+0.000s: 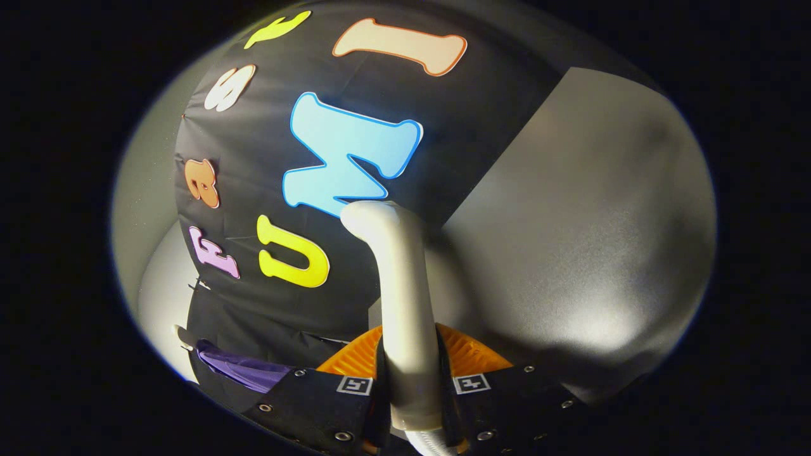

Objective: Iron the clothes twice with a garment steamer, once on the left side and once on the right side.

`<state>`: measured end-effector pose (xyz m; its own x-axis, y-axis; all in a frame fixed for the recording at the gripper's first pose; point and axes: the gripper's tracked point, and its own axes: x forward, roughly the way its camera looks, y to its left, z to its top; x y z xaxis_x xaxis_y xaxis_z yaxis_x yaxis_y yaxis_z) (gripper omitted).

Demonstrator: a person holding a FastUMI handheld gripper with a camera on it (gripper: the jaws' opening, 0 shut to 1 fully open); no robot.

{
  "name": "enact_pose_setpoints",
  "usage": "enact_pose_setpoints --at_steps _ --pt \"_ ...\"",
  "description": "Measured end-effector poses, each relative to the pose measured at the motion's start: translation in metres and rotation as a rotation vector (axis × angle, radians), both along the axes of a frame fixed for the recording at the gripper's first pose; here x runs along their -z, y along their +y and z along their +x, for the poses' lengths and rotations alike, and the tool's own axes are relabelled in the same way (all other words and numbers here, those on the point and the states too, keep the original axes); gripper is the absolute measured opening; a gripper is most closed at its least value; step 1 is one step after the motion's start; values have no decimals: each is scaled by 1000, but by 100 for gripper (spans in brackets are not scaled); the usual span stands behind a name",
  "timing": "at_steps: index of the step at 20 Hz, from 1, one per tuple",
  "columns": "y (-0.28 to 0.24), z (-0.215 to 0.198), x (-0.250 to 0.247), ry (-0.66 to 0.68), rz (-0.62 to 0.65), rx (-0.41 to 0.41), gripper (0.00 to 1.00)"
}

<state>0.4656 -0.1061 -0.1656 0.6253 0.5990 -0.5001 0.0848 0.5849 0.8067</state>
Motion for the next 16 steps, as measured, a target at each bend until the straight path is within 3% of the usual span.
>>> enact_pose_setpoints --at_steps 6,11,16 --pt "25 -62 -52 -128 -64 -44 32" --pt "46 -134 -87 -248 -178 -12 31" --pt "84 -201 -131 -382 -260 88 31"
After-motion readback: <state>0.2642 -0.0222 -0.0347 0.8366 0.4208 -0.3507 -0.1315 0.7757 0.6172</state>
